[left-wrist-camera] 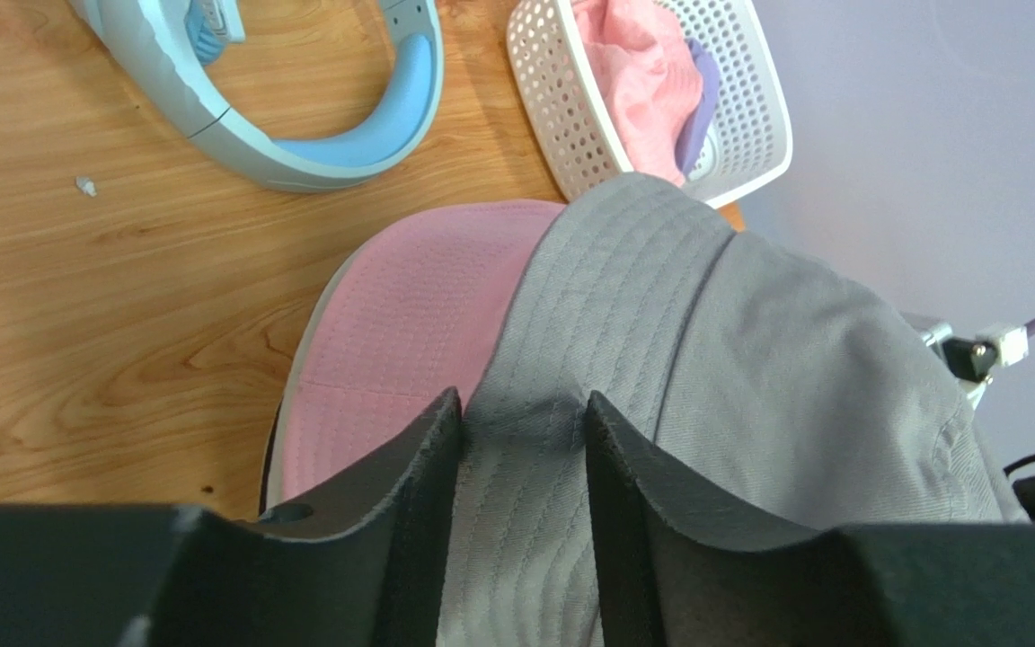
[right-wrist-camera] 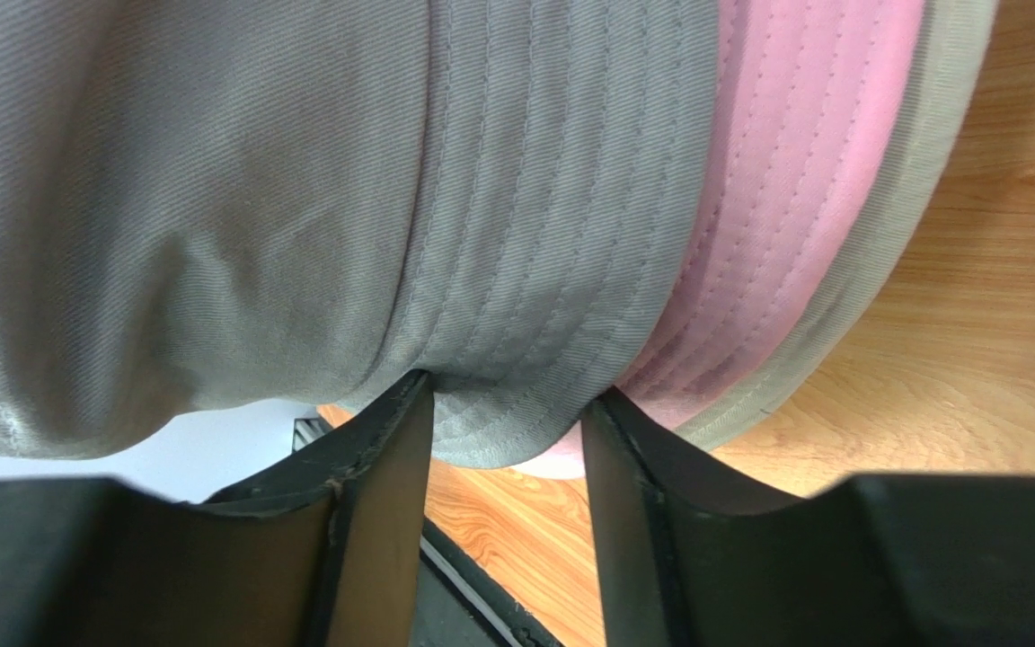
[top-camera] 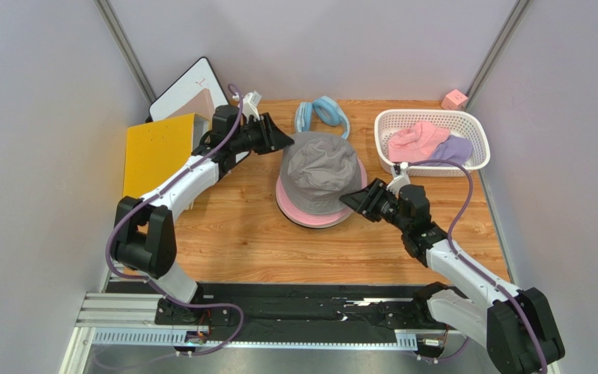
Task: Stack the hats
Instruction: Stack the hat on the hat.
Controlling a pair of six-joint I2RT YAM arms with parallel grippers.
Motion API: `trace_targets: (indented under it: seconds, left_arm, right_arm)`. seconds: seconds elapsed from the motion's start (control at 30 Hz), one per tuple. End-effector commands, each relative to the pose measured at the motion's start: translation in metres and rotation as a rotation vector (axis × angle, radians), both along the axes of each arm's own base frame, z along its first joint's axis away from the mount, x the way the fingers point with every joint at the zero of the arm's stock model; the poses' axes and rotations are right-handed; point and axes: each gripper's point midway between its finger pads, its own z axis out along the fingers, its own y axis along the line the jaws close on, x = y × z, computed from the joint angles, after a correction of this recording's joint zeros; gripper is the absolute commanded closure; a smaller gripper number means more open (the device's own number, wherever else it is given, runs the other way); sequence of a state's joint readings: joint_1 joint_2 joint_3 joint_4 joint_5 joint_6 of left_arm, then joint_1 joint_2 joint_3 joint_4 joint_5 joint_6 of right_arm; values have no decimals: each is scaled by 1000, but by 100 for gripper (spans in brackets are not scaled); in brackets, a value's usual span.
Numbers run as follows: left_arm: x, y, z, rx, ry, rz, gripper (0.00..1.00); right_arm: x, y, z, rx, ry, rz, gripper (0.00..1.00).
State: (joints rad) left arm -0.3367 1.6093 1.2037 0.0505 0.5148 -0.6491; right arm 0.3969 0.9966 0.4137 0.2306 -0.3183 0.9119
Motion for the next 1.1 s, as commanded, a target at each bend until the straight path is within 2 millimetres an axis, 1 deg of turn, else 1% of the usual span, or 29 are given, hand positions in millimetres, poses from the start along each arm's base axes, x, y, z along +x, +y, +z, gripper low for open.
trace_targets:
  seconds: [0.0,0.03,0.1,0.13,0.17,0.2,0.23,0.27,0.33,0.4,0.47,0.6,0.73,0.83,0.93,1.03,1.07]
  left_arm:
    - [3,-4,8,-33,-32,-16,64]
    - [3,-5,7,-36,-28,-18,67]
    - [3,-6,6,-41,-25,-24,76]
    - [2,-6,5,-42,-22,-23,86]
    - [3,-6,5,-44,-24,-18,91]
    - [3,-5,5,-47,-28,-12,94]
    - [3,-5,1,-47,-17,-8,99]
    - [4,-4,1,-48,-20,3,100]
    - [5,-2,-6,-38,-8,20,100]
    - [9,3,-13,-15,-3,52,100]
    - [11,7,-25,13,17,76,100]
    - [14,9,-46,43,42,89,100]
    - [15,12,-68,72,77,104,100]
    - [16,18,-86,112,101,129,100]
    - [14,27,-100,153,118,161,100]
    - [13,32,-113,183,134,180,100]
    - [12,33,-117,189,140,178,100]
  right_arm:
    - [6,-5,17,-2,-74,-38,56]
    - [6,-5,19,-2,-78,-41,57]
    - [5,-7,18,-12,-71,-50,64]
    - [5,-8,19,-13,-75,-54,69]
    - [5,-9,19,-17,-74,-60,81]
    - [6,-10,18,-22,-74,-60,83]
    - [6,-9,20,-20,-78,-60,85]
    - [6,-9,20,-22,-76,-57,91]
    - [7,-9,18,-24,-72,-58,99]
    - [8,-12,12,-44,-56,-75,100]
    - [9,-16,3,-73,-34,-92,100]
    - [10,-20,-10,-103,-3,-109,100]
    - [8,-26,-31,-159,53,-128,100]
    - [4,-32,-44,-196,80,-150,100]
    - [1,-35,-50,-215,91,-154,100]
    - [-1,-35,-51,-229,93,-154,100]
    - [-1,-34,-47,-226,84,-152,100]
